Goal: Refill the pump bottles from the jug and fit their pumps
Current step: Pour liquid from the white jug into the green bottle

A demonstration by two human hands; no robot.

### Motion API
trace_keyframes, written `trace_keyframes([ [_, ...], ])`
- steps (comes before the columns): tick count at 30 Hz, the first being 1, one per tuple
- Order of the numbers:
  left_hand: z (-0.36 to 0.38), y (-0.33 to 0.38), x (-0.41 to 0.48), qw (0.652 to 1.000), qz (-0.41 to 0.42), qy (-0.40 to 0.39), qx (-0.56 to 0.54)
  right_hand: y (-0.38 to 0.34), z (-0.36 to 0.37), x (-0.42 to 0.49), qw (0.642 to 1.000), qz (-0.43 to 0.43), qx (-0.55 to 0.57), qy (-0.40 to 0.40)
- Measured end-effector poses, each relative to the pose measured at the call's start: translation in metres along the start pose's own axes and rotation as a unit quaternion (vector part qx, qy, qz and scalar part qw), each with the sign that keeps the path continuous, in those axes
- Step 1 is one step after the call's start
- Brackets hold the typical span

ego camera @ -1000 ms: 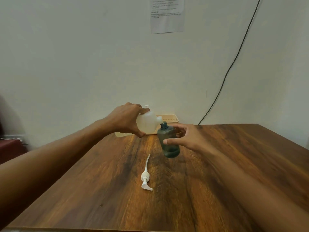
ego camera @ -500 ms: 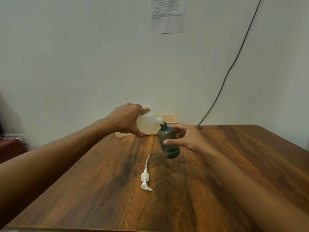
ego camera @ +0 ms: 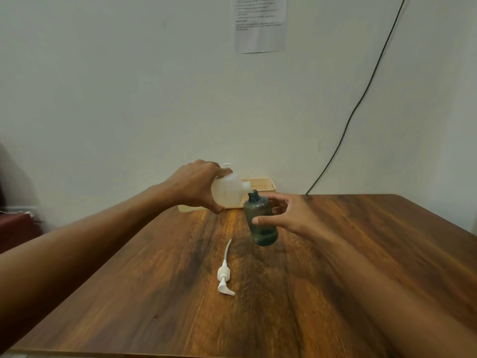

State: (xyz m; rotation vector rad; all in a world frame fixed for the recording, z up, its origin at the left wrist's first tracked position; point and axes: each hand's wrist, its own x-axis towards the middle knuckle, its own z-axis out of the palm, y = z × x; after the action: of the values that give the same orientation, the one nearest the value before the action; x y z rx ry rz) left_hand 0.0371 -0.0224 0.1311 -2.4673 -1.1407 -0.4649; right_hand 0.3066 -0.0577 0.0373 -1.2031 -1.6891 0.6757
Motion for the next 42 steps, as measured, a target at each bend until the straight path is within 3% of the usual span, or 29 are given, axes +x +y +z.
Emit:
trace_keyframes([
  [42, 0.0051, -0.0018, -0.0052, 1.0, 0.002, -0.001, -0.009, 0.0072, 0.0059, -0.0008, 1.0, 0.015, 0.011, -0.006],
])
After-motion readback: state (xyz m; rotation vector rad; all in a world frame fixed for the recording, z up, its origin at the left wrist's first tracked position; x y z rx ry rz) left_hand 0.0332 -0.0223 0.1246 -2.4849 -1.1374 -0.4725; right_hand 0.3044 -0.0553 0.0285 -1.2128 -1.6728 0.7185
